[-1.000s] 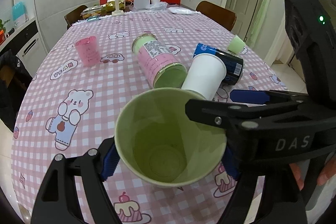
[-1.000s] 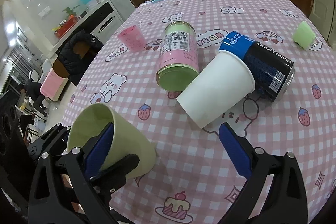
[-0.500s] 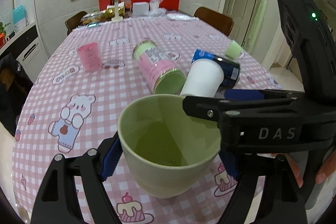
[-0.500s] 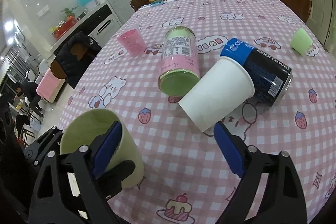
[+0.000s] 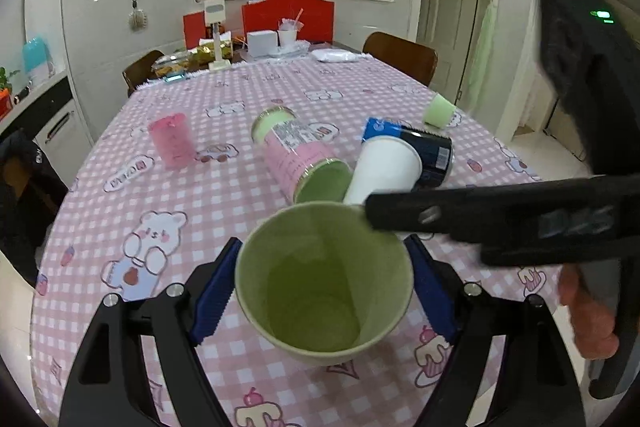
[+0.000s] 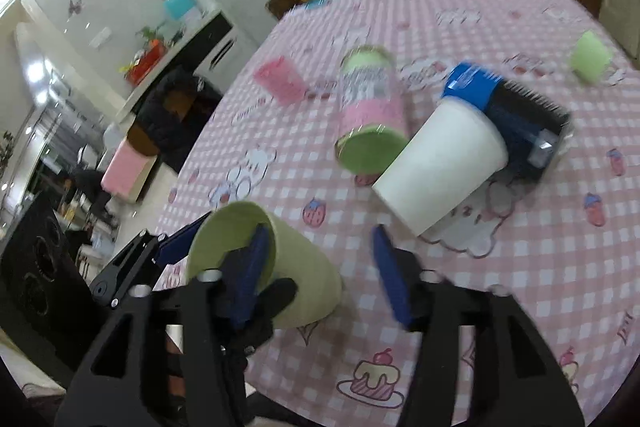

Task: Flip cup upside down
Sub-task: 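Open the left tool and pull it back from the cup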

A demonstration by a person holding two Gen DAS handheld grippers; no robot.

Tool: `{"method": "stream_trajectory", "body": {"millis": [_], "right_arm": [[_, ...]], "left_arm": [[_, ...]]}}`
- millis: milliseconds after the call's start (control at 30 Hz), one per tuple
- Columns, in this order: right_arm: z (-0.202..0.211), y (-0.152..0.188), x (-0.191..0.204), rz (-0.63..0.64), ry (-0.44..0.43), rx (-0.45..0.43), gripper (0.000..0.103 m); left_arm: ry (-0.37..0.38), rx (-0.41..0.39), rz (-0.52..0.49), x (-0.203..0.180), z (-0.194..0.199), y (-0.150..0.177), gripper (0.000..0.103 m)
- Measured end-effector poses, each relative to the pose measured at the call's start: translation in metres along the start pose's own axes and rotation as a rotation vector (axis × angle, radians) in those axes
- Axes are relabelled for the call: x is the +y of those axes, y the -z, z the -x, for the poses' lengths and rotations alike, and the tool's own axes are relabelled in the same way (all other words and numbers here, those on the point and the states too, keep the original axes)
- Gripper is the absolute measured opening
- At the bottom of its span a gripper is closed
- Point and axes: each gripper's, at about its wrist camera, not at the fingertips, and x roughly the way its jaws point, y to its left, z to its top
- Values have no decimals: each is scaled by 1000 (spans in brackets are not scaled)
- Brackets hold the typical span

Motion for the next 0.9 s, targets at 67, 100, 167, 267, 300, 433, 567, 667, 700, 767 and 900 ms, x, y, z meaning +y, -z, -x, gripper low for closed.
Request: {"method": "stream_trajectory", "body": {"millis": [67,100,167,267,300,433,567,667,700,767,900], "right_arm": [[17,1,-1,-17,29,-57,65],[23,1,-2,-24,45,-82,65],[40,6,-3,-33,104,-149,65],[56,16,-3,-39,169,-208,67],[59,19,-3,-40,185,-218,69],[68,36,4,-32,256,-255,74],[74,56,18,-21,289,-284,81],[79,71,33,-3,336,-318,86],[81,74,36,2,340,-325,90],[86,85,49,17,360,-355,94],[94,100,70,44,401,-389,95]], "left_arm": [[3,-6,3,1,4,-2,80],[6,-7,6,1,5,-2,80],[5,-15,10,1,9,-2,80],[-4,-30,17,2,17,-1,80],[-11,-36,22,3,20,-1,80],[-13,-66,47,10,37,0,80],[-30,-111,45,14,58,5,80],[-31,-133,39,16,73,11,80],[-29,-140,39,17,77,13,80],[-21,-154,40,19,87,17,80],[-23,-183,38,22,107,23,80]]}}
